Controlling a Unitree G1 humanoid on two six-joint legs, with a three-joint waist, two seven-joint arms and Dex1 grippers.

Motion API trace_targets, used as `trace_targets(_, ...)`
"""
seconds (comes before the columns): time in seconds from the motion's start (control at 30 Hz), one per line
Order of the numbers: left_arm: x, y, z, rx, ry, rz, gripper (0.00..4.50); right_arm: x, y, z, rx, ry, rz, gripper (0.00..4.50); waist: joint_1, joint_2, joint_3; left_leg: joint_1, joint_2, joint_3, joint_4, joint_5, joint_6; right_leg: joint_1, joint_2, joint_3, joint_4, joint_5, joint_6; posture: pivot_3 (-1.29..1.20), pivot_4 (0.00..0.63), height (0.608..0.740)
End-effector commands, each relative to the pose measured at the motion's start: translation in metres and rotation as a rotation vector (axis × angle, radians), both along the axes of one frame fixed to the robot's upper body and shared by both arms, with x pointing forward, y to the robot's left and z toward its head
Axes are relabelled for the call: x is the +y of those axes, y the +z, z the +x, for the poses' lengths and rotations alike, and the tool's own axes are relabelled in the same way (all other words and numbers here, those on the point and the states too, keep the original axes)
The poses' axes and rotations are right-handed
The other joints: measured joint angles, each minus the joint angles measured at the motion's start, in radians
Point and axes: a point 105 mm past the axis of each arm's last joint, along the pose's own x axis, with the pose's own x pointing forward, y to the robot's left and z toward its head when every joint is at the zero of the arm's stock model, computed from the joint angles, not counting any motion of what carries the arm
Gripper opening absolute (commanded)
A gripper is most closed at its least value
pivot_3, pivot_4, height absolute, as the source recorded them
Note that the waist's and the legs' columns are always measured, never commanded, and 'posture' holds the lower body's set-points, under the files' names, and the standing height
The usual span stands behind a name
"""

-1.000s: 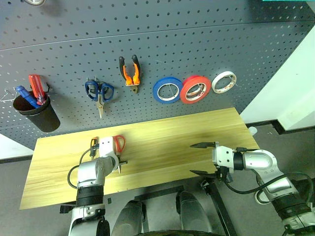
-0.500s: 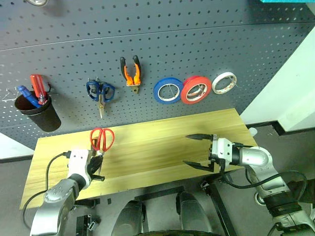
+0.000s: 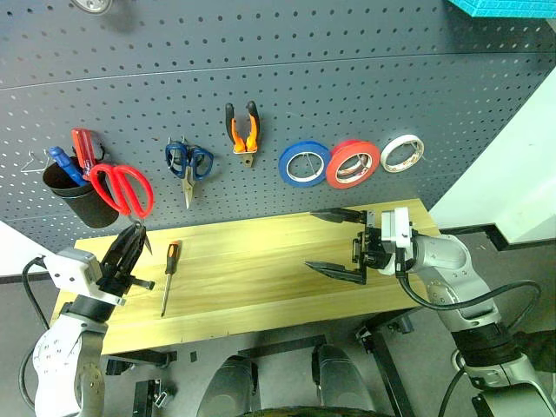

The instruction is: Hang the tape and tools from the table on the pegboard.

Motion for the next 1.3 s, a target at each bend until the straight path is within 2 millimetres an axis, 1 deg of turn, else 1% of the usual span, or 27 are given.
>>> trace_targets(0.03,0.005,0.008,0.014,-0.023,0.044,0.064,0.24,0.003,0.012,-0.002,-0.048,0.018,0.023,4.50,0.000,0.000,-0.002,0.000,0.000,0.000,0.000,0.000,0.000,0.000,0.000,0.000,0.000,0.000,0.000,-0.02,0.090,0.738)
trace_targets(0.13,0.005,0.011,0.029,-0.033,0.081,0.097,0.24,0.002,0.007,-0.003,-0.035,0.027,0.004,4.50,0.000,0.000,-0.003,0.000,0.000,0.000,0.000,0.000,0.000,0.000,0.000,0.000,0.000,0.000,0.000,-0.03,0.085,0.738)
trace_targets(0.27,-0.001,0.012,0.044,-0.045,0.088,0.111,0.24,0.000,0.002,-0.004,-0.023,0.024,-0.010,4.50,-0.002,0.000,-0.006,0.001,0.000,0.000,0.000,0.000,0.000,0.000,0.000,0.000,0.000,0.001,0.001,-0.04,0.081,0.738)
trace_targets(0.37,-0.008,0.011,0.050,-0.049,0.065,0.121,0.24,-0.001,-0.001,-0.005,-0.021,0.015,-0.016,4.50,-0.004,-0.001,-0.008,0.001,0.000,0.000,0.000,0.000,0.000,0.000,0.000,0.000,0.000,0.001,0.001,-0.05,0.079,0.738)
trace_targets(0.47,-0.015,0.006,0.056,-0.029,0.040,0.132,0.24,-0.002,-0.002,-0.005,-0.021,0.007,-0.016,4.50,-0.003,0.000,-0.011,0.001,0.000,0.000,0.000,0.000,0.000,0.000,0.000,0.000,0.000,0.001,0.001,-0.05,0.078,0.738)
trace_targets(0.63,-0.027,0.004,0.061,-0.027,-0.014,0.142,0.24,-0.002,-0.003,-0.004,-0.023,0.001,-0.022,4.50,-0.005,-0.001,-0.016,0.001,0.000,0.000,0.000,0.000,0.000,0.000,0.000,0.000,0.000,0.001,0.001,-0.05,0.074,0.738)
trace_targets(0.8,-0.026,-0.001,0.061,-0.008,-0.006,0.143,0.24,-0.003,-0.004,-0.004,-0.025,-0.007,-0.025,4.50,-0.004,0.000,-0.018,0.001,0.000,0.000,0.000,0.000,0.000,0.000,0.000,0.000,0.000,0.001,0.001,-0.05,0.073,0.738)
trace_targets(0.97,-0.015,-0.010,0.065,0.053,0.044,0.113,0.24,-0.004,-0.004,-0.003,-0.029,-0.014,-0.030,4.50,-0.004,0.000,-0.021,0.001,0.000,0.000,0.000,0.000,0.000,0.000,0.000,0.000,0.000,0.001,0.001,-0.05,0.072,0.738)
trace_targets(1.03,-0.012,-0.011,0.066,0.058,0.060,0.094,0.96,-0.004,-0.004,-0.002,-0.031,-0.017,-0.030,4.50,-0.004,-0.001,-0.021,0.001,0.000,0.000,0.000,0.000,0.000,0.000,0.000,0.000,0.000,0.001,0.001,-0.05,0.072,0.738)
trace_targets(1.13,-0.013,-0.007,0.067,0.057,0.070,0.103,1.78,-0.004,-0.005,-0.002,-0.033,-0.020,-0.033,4.50,-0.004,-0.001,-0.021,0.001,0.000,0.000,0.000,0.000,0.000,0.000,0.000,0.000,0.000,0.001,0.001,-0.05,0.074,0.738)
trace_targets(1.17,-0.013,-0.007,0.066,0.059,0.076,0.119,2.15,-0.005,-0.005,-0.001,-0.034,-0.021,-0.034,4.50,-0.004,-0.001,-0.022,0.001,0.000,0.000,0.000,0.000,0.000,0.000,0.000,0.000,0.000,0.001,0.001,-0.05,0.074,0.738)
trace_targets(1.23,-0.014,-0.010,0.063,0.088,0.074,0.139,2.82,-0.005,-0.005,-0.001,-0.035,-0.025,-0.040,4.50,-0.005,-0.001,-0.022,0.001,0.000,0.000,0.000,0.000,0.000,0.000,0.000,0.000,0.000,0.001,0.001,-0.05,0.079,0.738)
trace_targets(1.27,-0.014,-0.015,0.060,0.130,0.065,0.123,3.13,-0.006,-0.006,-0.001,-0.038,-0.029,-0.048,4.50,-0.007,-0.001,-0.022,0.001,0.000,0.000,0.000,0.000,0.000,0.000,0.000,0.000,0.000,0.001,0.001,-0.06,0.080,0.738)
trace_targets(1.3,-0.013,-0.022,0.055,0.180,0.060,0.109,3.13,-0.006,-0.007,-0.001,-0.040,-0.036,-0.060,4.50,-0.009,0.000,-0.022,0.001,0.000,0.000,0.000,0.000,0.000,0.000,0.000,0.000,0.000,0.001,0.001,-0.06,0.082,0.738)
